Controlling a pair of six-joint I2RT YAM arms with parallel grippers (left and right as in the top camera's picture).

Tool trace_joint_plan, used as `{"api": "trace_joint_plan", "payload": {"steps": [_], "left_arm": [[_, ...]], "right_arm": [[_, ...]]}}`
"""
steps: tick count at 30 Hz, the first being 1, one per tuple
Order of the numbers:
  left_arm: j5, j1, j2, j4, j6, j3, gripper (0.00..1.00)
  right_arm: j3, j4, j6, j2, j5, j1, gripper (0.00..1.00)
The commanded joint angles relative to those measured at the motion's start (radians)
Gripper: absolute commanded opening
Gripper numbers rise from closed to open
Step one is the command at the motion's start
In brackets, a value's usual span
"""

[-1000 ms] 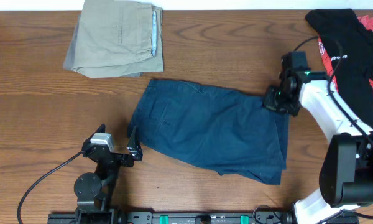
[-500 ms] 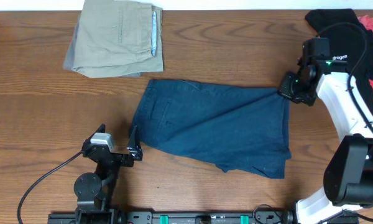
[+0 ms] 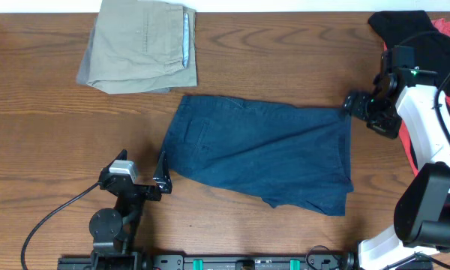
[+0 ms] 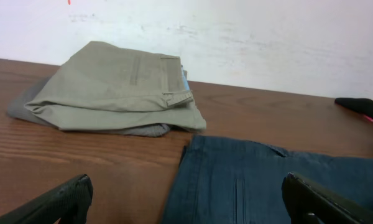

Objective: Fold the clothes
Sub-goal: 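Grasp the trousers' right edge with the right gripper and pull rightward, then grasp the lower right corner with the right gripper and tug outward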

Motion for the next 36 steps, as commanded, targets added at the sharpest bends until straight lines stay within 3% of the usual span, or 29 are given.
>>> {"api": "trace_joint_plan", "payload": {"steps": [1,11,16,27,30,36], "left_arm": [[0.013,0.003,-0.002,-0.018,0.016,-0.026,0.98],[0.013,0.003,-0.002,-0.018,0.017,-0.026,0.98],[0.013,0.003,-0.002,-0.018,0.016,-0.026,0.98],[0.013,0.003,-0.002,-0.018,0.016,-0.026,0.98],[0.013,0.003,-0.002,-0.018,0.016,-0.026,0.98],[0.013,0.003,-0.002,-0.018,0.016,-0.026,0.98]], "right_arm": [[0.016,-0.069,-0.018,0.005,0.01,-0.005,0.99],[-0.05,-0.238,-0.019,0.005,-0.012,-0.001,0.99],[-0.186,-0.203,-0.08,0.005,-0.149,0.024,0.99],[-0.343,-0.103,-0.029,0.005,-0.143,0.045,0.98],[-0.343,-0.105,-0.028,0.005,-0.111,0.046,0.89],[-0.343,-0.102,-0.029,0.005,-0.092,0.046,0.57]]}}
